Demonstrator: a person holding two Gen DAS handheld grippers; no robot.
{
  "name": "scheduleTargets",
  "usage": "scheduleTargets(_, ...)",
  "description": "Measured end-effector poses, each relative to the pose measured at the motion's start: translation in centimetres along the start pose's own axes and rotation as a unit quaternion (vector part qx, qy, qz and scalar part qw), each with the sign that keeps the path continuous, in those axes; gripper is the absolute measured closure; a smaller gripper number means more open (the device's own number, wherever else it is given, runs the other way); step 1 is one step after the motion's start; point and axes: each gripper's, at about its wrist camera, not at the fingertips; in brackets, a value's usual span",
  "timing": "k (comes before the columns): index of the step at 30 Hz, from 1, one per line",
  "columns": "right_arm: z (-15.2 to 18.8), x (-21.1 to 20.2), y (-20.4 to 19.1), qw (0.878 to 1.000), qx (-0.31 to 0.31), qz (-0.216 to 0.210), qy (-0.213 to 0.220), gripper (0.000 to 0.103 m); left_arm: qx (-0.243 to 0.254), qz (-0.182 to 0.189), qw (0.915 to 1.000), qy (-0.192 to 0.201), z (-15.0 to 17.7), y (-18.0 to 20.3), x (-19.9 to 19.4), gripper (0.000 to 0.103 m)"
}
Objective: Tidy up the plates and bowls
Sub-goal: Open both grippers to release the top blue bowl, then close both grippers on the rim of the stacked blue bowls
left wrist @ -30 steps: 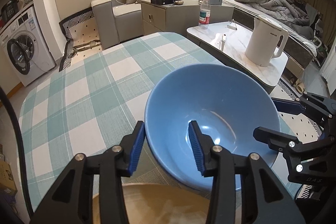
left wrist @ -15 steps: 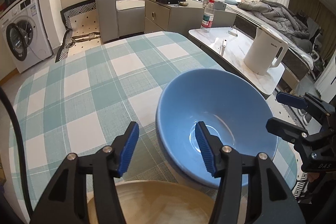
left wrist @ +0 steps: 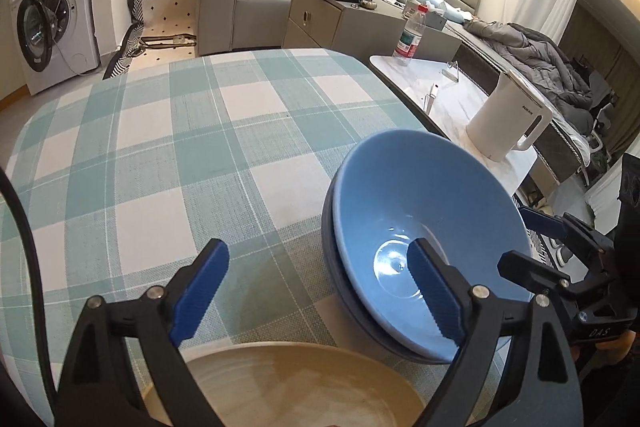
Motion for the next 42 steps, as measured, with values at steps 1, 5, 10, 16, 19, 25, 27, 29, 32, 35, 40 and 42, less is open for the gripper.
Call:
scheduleTargets(1, 0.0, 0.1, 0.2, 1.0, 0.005, -0.003, -0.001, 0.013, -0.001, 0.002, 1.0, -0.004, 0.0, 0.0, 0.2, 0.012)
scheduleTargets(5, 0.3, 0.6, 0.9, 1.0, 0.019, -0.008, -0.006, 0.013, 0.0, 0.002, 1.0, -0.009, 0.1, 0.0, 0.7, 0.012)
scheduleTargets(10, 0.8, 1.3, 1.3, 0.999, 0.026, -0.014, -0.013, 0.013, 0.0, -0.002, 0.9997, -0.023, 0.2, 0.0, 1.7, 0.012)
scheduleTargets(16, 1.0, 1.8, 1.3, 0.999, 0.026, -0.031, -0.013, 0.02, 0.012, -0.002, 0.9994, -0.034, 0.5, 0.5, 2.4, 0.012)
scheduleTargets(19, 0.9, 2.0, 1.1, 0.999, 0.022, -0.037, -0.018, 0.028, 0.02, 0.0, 0.9991, -0.038, 0.6, 0.9, 2.6, 0.015)
scheduleTargets(25, 0.8, 2.1, 0.7, 0.999, 0.018, -0.044, -0.017, 0.041, 0.03, 0.014, 0.9986, -0.04, 0.6, 1.3, 2.4, 0.045)
scheduleTargets(27, 0.8, 1.9, 0.5, 0.999, 0.013, -0.045, -0.014, 0.041, 0.031, 0.017, 0.9986, -0.04, 0.5, 1.4, 2.3, 0.051)
scheduleTargets(29, 0.7, 1.8, 0.3, 0.999, 0.01, -0.043, -0.013, 0.041, 0.038, 0.022, 0.9983, -0.037, 0.5, 1.7, 2.1, 0.06)
scheduleTargets(32, 0.8, 1.8, 0.3, 0.999, 0.011, -0.04, -0.013, 0.041, 0.054, 0.019, 0.9978, -0.033, 0.6, 2.3, 1.9, 0.063)
scheduleTargets(35, 0.8, 1.8, 0.2, 0.999, 0.011, -0.039, -0.012, 0.041, 0.064, 0.008, 0.9974, -0.032, 0.8, 2.6, 1.9, 0.063)
scheduleTargets(40, 0.8, 1.8, 0.1, 0.999, 0.01, -0.037, -0.014, 0.042, 0.06, 0.01, 0.9976, -0.032, 0.8, 2.5, 1.8, 0.063)
scheduleTargets(42, 0.8, 1.8, 0.1, 0.999, 0.01, -0.037, -0.013, 0.042, 0.058, 0.008, 0.9978, -0.032, 0.8, 2.6, 1.8, 0.063)
Point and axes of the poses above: each gripper's, at about its wrist camera, not at the fingertips, and x roughly the way its jaws point, y to its right, z to its underside, and after that the axes turned 9 degrees about -x, right-handed
